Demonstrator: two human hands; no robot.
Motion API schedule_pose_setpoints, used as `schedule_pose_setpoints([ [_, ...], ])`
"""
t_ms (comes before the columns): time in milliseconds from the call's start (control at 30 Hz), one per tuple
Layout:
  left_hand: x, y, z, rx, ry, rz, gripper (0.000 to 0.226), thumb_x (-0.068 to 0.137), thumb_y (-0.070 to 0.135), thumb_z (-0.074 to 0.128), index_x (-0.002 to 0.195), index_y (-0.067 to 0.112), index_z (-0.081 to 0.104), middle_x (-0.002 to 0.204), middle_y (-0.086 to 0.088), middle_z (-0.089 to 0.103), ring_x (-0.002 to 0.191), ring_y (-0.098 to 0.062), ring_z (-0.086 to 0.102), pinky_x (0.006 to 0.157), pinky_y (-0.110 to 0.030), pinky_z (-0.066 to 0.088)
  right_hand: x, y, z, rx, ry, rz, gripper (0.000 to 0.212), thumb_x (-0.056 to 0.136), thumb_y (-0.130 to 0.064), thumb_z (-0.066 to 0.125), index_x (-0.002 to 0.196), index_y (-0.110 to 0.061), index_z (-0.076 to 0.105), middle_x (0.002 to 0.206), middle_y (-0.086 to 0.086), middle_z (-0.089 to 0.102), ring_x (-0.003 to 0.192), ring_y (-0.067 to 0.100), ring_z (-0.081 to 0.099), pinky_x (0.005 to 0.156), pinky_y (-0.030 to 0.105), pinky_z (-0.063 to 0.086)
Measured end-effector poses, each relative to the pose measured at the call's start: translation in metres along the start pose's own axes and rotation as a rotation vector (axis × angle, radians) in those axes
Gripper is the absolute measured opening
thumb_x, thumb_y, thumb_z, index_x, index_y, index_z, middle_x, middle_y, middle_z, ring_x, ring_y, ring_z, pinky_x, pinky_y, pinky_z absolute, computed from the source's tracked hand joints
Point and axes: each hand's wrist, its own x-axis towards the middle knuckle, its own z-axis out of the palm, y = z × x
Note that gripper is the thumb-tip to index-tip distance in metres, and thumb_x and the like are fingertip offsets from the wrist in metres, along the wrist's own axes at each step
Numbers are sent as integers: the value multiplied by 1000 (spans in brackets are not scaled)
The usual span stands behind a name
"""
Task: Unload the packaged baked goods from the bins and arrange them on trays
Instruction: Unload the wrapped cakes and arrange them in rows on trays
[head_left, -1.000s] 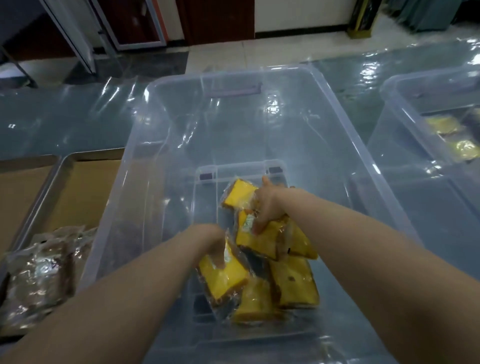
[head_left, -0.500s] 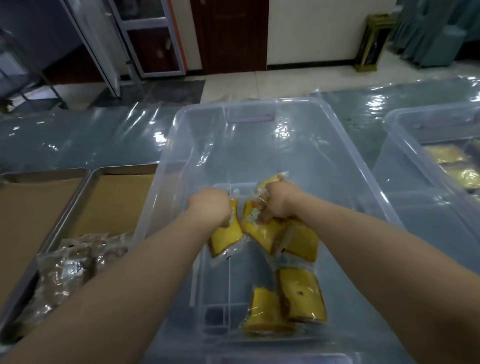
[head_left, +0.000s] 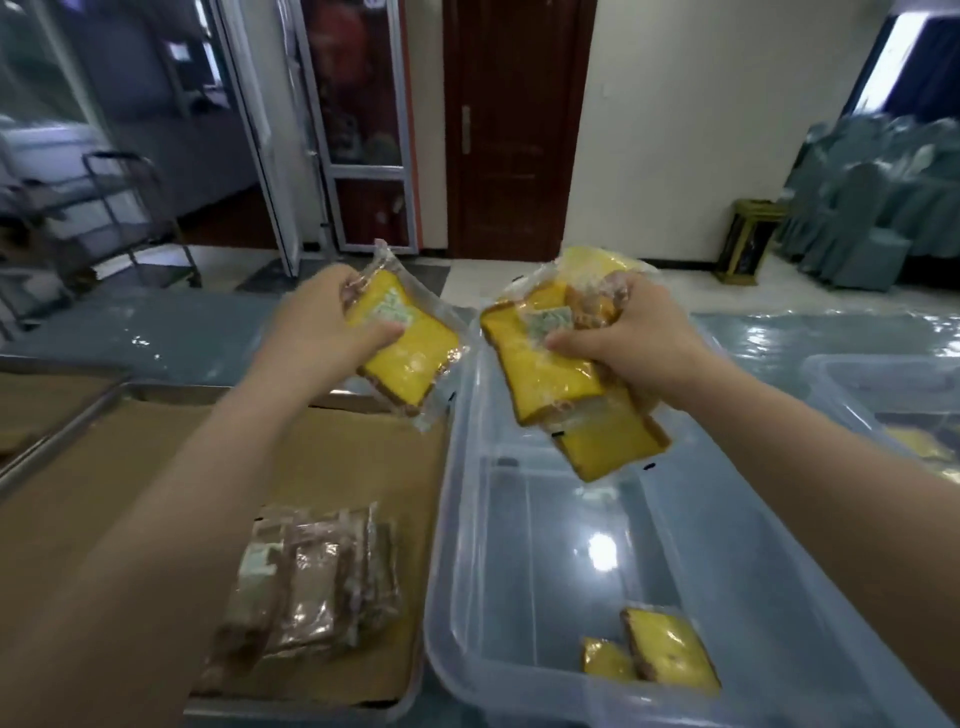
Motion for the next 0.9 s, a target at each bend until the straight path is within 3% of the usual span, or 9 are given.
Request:
schedule_pose_setpoints([
  [100, -18, -55, -42, -221, 101, -136, 27, 78, 32, 73, 89, 32, 49, 85, 17, 56, 65, 1, 56, 54, -24, 40, -10, -47, 31, 143, -40, -49, 55, 51, -47, 88, 97, -26, 67, 86, -9, 72, 79, 6, 68, 75, 35, 57],
  [200, -44, -133, -84, -318, 166, -268, 21, 86, 27, 66, 98, 27, 48, 86, 12, 57, 63, -8, 56, 48, -25, 43, -16, -94, 93, 189, -116, -66, 56, 47, -48, 88, 94, -28, 65, 83, -13, 72, 74, 1, 68, 68, 28, 56],
  [300, -76, -221, -119, -415, 217, -433, 10, 91, 21, 60, 96, 25, 52, 85, 8, 59, 65, -7, 56, 49, -25, 44, -17, -137, 173, 153, -182, -73, 47, 48, -49, 88, 83, -32, 62, 75, -21, 68, 70, -4, 64, 65, 24, 53],
  [400, -107, -309, -145, -520, 226, -643, 21, 92, 9, 54, 111, 18, 52, 89, 4, 60, 69, -15, 58, 50, -30, 46, -19, -168, 260, 123, -275, -60, 44, 52, -49, 87, 81, -34, 59, 72, -24, 66, 68, -6, 63, 54, 16, 47],
  [567, -140, -424, -168, -556, 195, -869, 21, 91, 3, 52, 109, 13, 48, 94, -4, 58, 67, -23, 60, 39, -26, 47, -28, -189, 404, 116, -405, 70, 44, 56, -45, 88, 86, -31, 58, 74, -18, 66, 63, -2, 63, 49, 15, 45],
  [667, -148, -465, -174, -585, 137, -929, 28, 92, 6, 53, 119, 12, 46, 113, -11, 56, 81, -31, 64, 53, -35, 52, -34, -188, 467, 182, -445, 203, 47, 57, -40, 89, 91, -28, 58, 83, -12, 68, 72, 5, 66, 56, 20, 50],
  [767, -149, -490, -178, -564, 63, -916, 35, 92, 10, 56, 126, 13, 47, 121, -12, 57, 96, -31, 63, 74, -46, 55, -32, -191, 511, 198, -443, 267, 48, 58, -41, 88, 92, -28, 57, 86, -14, 66, 74, 2, 63, 53, 17, 44],
  [833, -148, -497, -179, -618, 41, -891, 33, 92, 7, 56, 121, 22, 50, 117, -4, 59, 93, -19, 64, 75, -38, 55, -28, -192, 533, 172, -427, 258, 53, 60, -44, 86, 100, -27, 56, 94, -12, 65, 78, 2, 60, 58, 19, 44],
  [900, -148, -499, -180, -587, -12, -845, 48, 93, 5, 54, 133, 26, 41, 120, 11, 53, 102, -7, 57, 80, -27, 48, -24, -192, 550, 159, -440, 237, 71, 63, -48, 84, 121, -24, 50, 112, -8, 62, 92, 8, 60, 73, 24, 48],
])
